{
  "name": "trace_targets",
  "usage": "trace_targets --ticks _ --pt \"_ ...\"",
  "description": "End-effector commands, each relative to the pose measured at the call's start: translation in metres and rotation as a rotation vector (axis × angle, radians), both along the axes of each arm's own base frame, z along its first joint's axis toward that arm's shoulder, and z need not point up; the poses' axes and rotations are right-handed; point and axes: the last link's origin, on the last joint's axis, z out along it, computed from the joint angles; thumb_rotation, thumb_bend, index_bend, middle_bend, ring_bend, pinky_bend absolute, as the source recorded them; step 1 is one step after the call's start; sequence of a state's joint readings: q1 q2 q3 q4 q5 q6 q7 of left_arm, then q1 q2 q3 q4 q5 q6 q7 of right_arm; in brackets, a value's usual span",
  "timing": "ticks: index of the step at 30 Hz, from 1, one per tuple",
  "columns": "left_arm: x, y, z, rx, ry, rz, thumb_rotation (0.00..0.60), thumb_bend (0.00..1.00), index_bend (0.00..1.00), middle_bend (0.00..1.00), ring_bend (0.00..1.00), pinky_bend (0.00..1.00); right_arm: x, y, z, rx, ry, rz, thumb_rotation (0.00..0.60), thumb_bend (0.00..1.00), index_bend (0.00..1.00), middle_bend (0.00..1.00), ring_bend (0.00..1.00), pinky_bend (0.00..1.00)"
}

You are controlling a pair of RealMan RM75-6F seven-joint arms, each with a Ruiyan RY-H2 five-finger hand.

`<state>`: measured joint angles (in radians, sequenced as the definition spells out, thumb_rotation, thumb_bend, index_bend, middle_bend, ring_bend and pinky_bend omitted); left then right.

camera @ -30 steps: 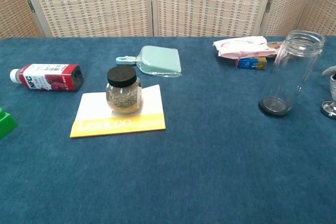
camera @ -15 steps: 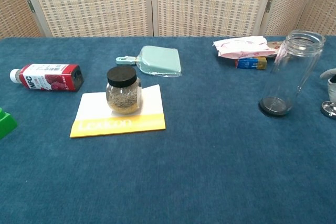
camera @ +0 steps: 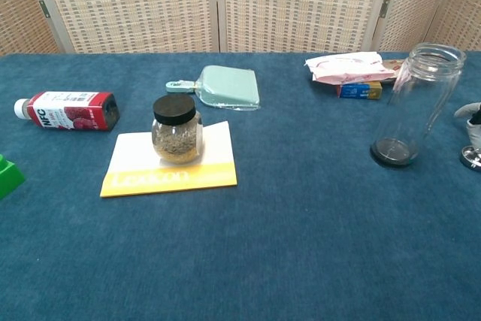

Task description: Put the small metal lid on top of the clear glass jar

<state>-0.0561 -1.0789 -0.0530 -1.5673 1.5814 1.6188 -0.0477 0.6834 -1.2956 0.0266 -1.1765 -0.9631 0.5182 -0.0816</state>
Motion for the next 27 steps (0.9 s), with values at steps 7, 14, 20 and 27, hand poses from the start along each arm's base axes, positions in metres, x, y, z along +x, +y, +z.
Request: trace_targets --ticks 7,14,20,27 --pt "-0.001 0.001 0.001 0.002 -0.002 -0.008 0.600 0.50 0.00 0.00 0.00 0.00 0.000 -0.001 -0.002 -0.001 0.000 0.005 0.600 0.42 0.59 0.00 0.00 0.00" --pt "-0.001 0.001 0.001 0.003 -0.005 -0.015 0.600 0.50 0.00 0.00 0.00 0.00 0.002 -0.001 0.001 -0.005 0.000 0.013 0.600 0.42 0.60 0.00 0.00 0.00" --pt "0.000 0.001 0.001 0.007 -0.004 -0.019 0.600 0.50 0.00 0.00 0.00 0.00 0.010 -0.002 0.011 -0.022 -0.004 0.034 0.600 0.42 0.60 0.00 0.00 0.00" --pt "0.000 0.001 0.000 0.008 0.006 -0.019 0.600 0.50 0.00 0.00 0.00 0.00 0.031 0.002 0.040 -0.065 -0.006 0.078 0.600 0.42 0.60 0.00 0.00 0.00"
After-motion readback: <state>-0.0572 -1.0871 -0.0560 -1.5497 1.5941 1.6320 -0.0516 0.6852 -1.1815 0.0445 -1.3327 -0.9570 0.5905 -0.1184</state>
